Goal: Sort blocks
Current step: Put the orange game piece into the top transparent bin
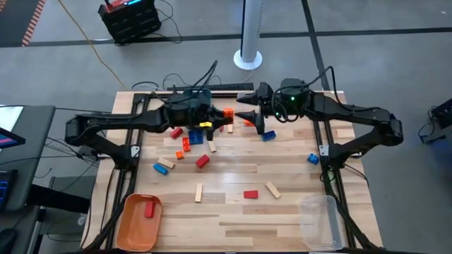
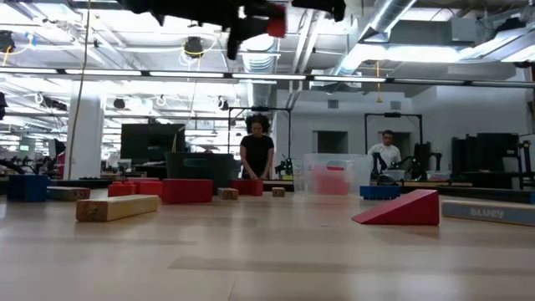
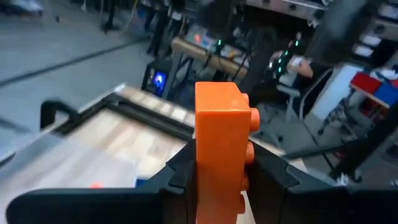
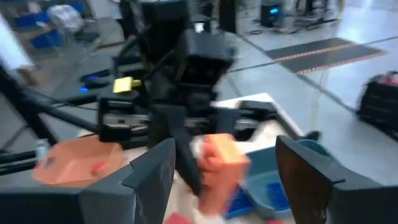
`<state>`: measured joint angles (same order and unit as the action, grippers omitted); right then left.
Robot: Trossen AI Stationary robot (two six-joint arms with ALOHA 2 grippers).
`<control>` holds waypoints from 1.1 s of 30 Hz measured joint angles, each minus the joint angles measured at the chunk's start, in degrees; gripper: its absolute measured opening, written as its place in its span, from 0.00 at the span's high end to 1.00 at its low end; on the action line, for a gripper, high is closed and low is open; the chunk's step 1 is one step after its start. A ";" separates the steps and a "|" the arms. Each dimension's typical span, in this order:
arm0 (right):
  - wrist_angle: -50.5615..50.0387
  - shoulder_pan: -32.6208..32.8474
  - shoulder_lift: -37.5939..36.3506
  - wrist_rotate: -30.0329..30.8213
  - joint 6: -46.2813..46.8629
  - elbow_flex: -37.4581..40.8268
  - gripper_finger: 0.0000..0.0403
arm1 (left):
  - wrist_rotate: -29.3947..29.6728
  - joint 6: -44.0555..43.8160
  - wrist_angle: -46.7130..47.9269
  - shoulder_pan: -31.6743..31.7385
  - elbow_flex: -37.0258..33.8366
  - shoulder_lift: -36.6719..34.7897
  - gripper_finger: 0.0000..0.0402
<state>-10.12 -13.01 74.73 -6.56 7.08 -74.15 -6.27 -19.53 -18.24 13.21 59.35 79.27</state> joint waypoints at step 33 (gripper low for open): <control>-0.19 -0.20 1.30 -5.33 2.63 -0.04 0.80 | -8.22 3.34 4.42 0.14 14.64 9.55 0.61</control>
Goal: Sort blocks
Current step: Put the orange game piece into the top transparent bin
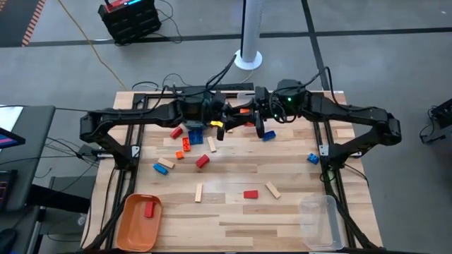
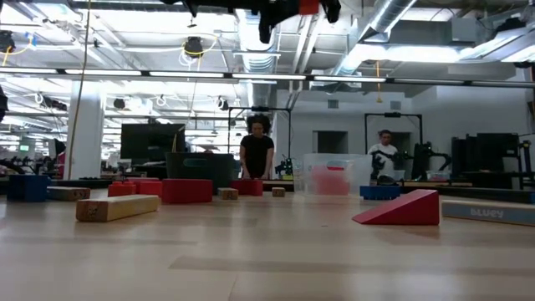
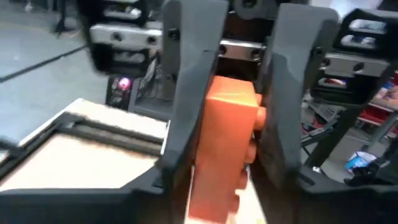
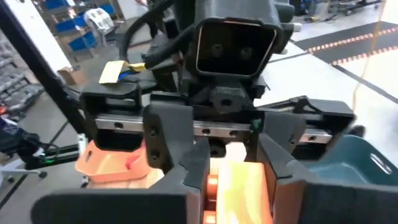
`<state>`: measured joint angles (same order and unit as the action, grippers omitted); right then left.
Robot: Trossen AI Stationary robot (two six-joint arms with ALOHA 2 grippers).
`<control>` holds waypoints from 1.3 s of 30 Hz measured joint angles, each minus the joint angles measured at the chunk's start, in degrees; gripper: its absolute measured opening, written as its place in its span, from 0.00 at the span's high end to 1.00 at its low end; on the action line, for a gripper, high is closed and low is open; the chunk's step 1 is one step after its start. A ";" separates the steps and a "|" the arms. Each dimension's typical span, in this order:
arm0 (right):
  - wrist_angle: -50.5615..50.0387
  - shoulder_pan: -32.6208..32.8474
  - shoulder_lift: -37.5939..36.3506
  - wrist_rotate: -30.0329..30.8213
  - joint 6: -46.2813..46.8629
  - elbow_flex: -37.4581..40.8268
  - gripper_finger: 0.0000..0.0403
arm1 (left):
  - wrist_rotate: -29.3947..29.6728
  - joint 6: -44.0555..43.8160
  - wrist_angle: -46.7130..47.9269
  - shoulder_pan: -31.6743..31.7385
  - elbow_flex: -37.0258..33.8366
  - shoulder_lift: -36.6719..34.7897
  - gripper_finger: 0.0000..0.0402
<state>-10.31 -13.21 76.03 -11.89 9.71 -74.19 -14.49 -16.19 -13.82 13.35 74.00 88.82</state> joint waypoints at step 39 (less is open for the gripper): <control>-19.44 -23.70 29.23 6.37 -23.91 -2.68 0.79 | 20.71 -2.79 42.99 -7.05 -10.95 -22.15 0.46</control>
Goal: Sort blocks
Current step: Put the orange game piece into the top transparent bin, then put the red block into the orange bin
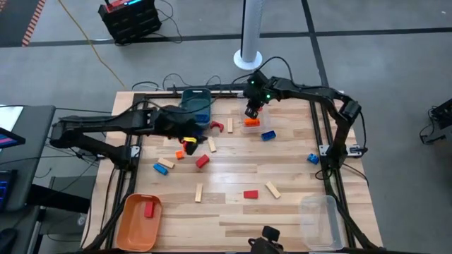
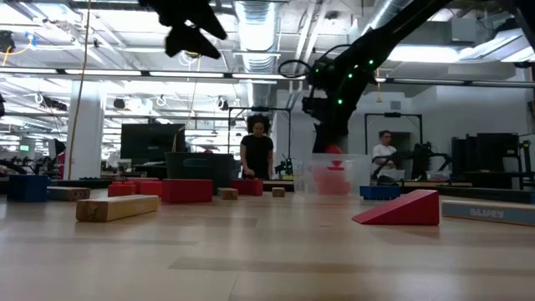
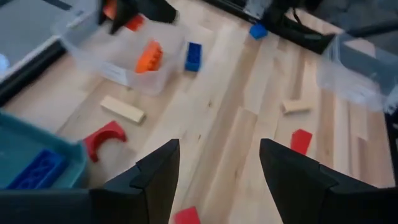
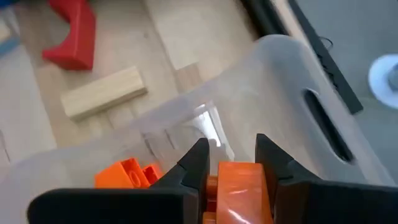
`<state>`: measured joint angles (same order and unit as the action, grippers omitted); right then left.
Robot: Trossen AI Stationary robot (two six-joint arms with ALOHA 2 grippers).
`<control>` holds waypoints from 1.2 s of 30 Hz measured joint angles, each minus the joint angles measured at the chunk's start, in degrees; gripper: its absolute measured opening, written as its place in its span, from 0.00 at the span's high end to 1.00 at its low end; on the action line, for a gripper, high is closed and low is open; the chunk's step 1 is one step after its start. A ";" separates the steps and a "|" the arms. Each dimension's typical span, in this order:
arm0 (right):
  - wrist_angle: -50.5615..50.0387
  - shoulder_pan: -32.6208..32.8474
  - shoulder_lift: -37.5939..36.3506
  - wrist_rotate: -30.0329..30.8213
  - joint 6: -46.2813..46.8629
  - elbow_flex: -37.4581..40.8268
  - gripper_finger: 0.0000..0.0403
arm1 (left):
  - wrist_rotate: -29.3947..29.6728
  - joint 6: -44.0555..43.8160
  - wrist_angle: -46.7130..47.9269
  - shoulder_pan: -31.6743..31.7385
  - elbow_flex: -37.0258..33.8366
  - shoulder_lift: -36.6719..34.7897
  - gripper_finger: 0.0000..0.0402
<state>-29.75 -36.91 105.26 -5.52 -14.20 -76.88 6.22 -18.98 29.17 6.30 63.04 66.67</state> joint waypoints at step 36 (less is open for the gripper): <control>-11.75 3.01 -11.84 1.39 -2.97 -12.08 0.48 | 0.07 -4.29 30.65 13.80 -3.74 7.45 0.47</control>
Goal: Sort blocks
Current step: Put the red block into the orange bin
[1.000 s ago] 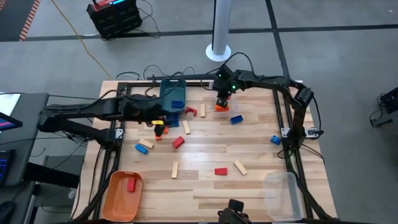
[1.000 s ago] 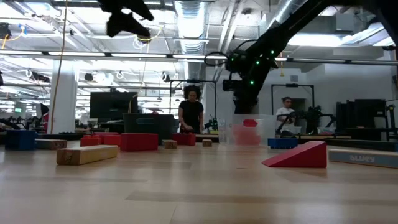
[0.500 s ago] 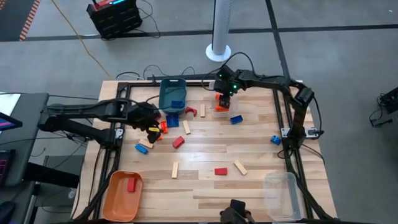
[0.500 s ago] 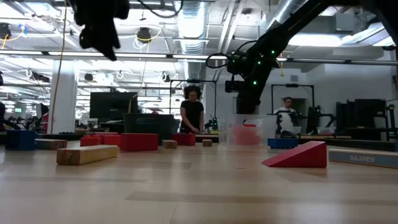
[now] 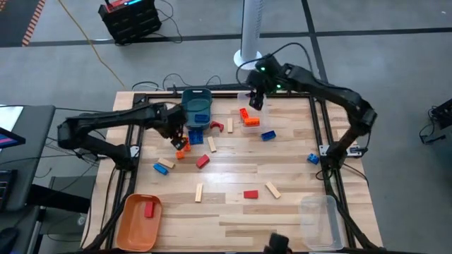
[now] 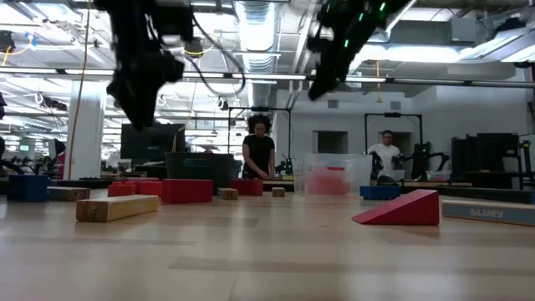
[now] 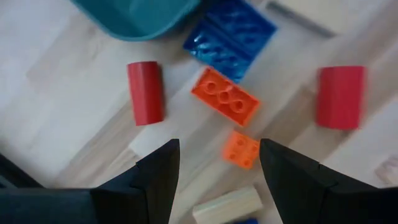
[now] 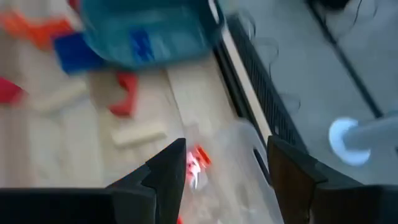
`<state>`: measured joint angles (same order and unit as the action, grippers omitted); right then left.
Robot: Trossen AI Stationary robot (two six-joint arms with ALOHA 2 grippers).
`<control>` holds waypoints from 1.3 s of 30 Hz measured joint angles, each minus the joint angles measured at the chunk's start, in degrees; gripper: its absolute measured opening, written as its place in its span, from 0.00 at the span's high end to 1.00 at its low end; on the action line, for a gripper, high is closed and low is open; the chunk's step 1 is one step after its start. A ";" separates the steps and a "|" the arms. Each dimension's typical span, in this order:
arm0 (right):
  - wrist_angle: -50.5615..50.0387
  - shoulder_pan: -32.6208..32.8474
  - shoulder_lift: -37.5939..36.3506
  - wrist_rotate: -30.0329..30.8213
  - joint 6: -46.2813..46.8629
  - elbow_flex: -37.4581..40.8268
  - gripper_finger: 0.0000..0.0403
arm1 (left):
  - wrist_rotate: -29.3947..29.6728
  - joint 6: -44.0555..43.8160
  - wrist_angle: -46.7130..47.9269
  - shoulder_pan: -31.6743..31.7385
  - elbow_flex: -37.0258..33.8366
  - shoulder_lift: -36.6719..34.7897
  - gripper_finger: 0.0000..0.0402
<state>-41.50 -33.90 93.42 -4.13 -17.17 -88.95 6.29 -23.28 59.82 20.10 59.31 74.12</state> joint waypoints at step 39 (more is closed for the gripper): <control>-9.48 16.34 -15.38 5.78 16.35 0.07 0.47 | 8.17 3.45 -37.67 7.80 -29.64 -4.68 0.41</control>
<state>-50.98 -17.55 78.04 1.65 -0.82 -88.88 14.46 -19.83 22.15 27.90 29.67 69.44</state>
